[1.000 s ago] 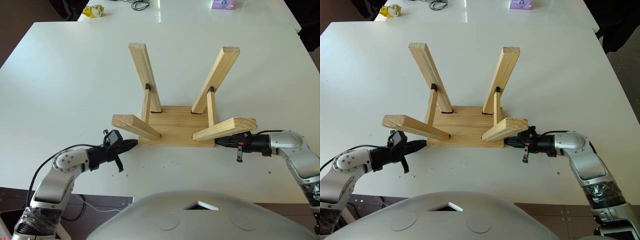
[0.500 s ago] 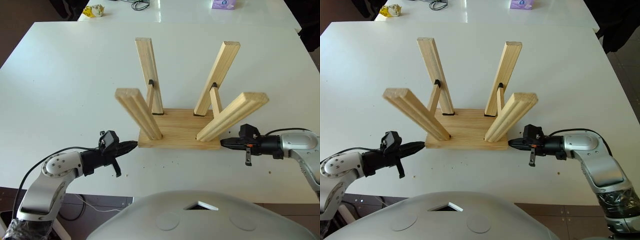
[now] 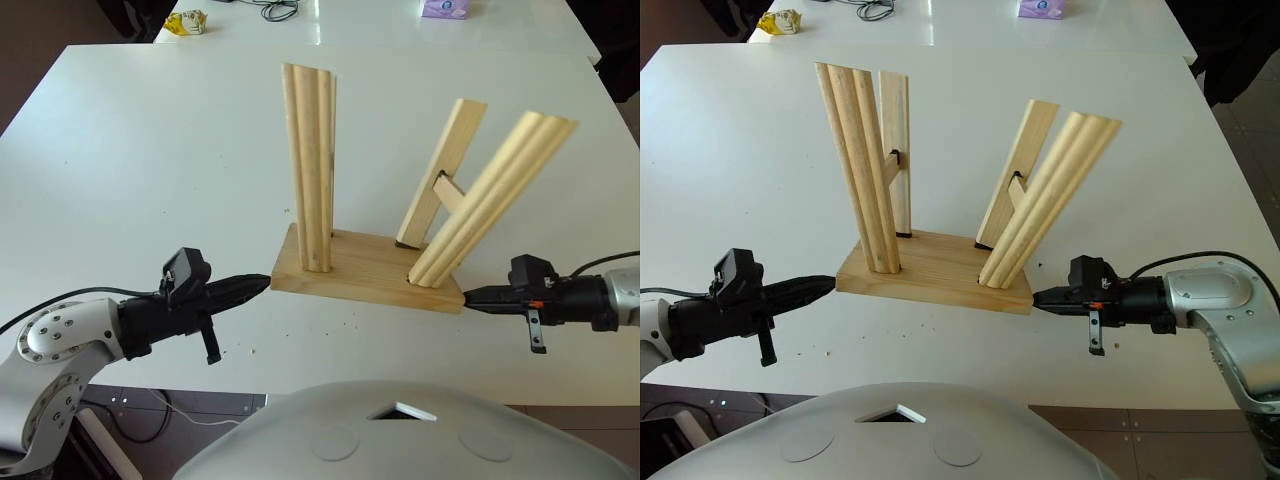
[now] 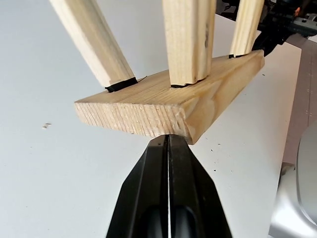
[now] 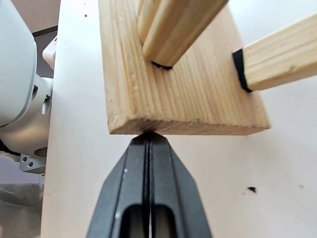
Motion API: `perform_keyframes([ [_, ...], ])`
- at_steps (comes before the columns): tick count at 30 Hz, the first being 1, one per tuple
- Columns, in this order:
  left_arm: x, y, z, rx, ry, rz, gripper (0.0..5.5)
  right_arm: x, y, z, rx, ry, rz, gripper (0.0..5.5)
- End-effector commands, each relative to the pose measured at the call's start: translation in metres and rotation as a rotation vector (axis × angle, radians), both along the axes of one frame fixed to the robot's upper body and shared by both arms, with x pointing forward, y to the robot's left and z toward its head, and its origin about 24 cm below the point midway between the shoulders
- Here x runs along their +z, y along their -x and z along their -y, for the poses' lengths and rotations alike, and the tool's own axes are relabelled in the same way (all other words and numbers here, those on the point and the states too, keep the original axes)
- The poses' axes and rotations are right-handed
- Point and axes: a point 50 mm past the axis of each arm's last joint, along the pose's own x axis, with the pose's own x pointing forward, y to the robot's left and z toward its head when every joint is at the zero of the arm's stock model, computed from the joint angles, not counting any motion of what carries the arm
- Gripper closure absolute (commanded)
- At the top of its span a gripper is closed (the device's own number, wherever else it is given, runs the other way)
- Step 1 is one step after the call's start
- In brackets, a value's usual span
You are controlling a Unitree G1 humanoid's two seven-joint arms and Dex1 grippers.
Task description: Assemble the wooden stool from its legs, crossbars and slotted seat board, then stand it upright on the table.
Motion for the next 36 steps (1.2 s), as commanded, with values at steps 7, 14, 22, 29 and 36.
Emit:
perform_keyframes([
  [7, 0.004, 0.010, 0.024, -0.153, 0.163, -0.030, 5.47, 0.010, 0.003, -0.025, 0.124, -0.153, 0.019, 5.50],
  [14, 0.027, 0.002, 0.022, -0.136, 0.269, -0.017, 5.47, 0.023, 0.008, -0.026, 0.144, -0.178, 0.007, 5.50],
  [22, 0.026, 0.006, 0.025, -0.110, 0.317, -0.075, 5.47, 0.039, 0.000, -0.028, 0.097, -0.269, -0.023, 5.50],
  [29, 0.012, 0.008, 0.025, -0.073, 0.296, -0.108, 5.47, 0.035, -0.004, -0.024, 0.052, -0.283, -0.079, 5.50],
  [36, -0.009, -0.001, 0.021, -0.029, 0.230, -0.093, 5.47, 0.016, -0.007, -0.025, 0.026, -0.251, -0.103, 5.50],
])
